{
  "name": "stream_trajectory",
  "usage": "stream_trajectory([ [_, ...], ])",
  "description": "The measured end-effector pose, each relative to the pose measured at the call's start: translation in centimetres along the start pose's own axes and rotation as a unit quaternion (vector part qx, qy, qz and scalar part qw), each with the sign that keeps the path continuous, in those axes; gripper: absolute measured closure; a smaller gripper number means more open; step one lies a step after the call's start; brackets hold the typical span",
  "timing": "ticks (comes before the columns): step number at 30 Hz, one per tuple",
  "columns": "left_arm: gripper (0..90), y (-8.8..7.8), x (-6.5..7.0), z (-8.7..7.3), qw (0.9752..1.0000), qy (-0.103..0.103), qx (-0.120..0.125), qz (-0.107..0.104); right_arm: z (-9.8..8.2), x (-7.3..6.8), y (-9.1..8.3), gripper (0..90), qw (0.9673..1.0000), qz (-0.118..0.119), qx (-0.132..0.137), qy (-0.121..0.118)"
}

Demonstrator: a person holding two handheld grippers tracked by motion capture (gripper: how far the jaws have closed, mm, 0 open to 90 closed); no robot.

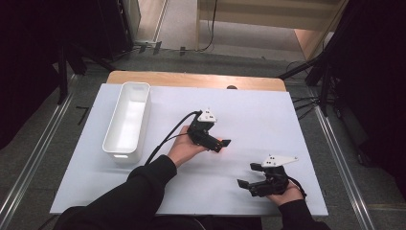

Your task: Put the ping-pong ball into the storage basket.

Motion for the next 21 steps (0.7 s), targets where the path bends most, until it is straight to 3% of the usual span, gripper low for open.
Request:
stream_trajectory([
  [3,0.0,0.1,0.1,-0.1,1.0,-0.003,0.009,-0.001,0.0,0.0,0.0,11.9,1.0,0.0,0.0,0.0],
  [21,0.0,0.8,-0.2,-1.5,0.9999,-0.01,-0.003,0.001,0.0,-0.1,0.0,11.9,1.0,0.001,0.0,-0.001],
])
Point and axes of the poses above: each handheld gripper's, and its own axes: y roughly forward along the jaws, z roughly out of its top, x roughly to its right, the point moved 10 cm from there along y, roughly forward along the jaws, and after that the axes turned 4 degrees about -y, right-handed, at the moved point
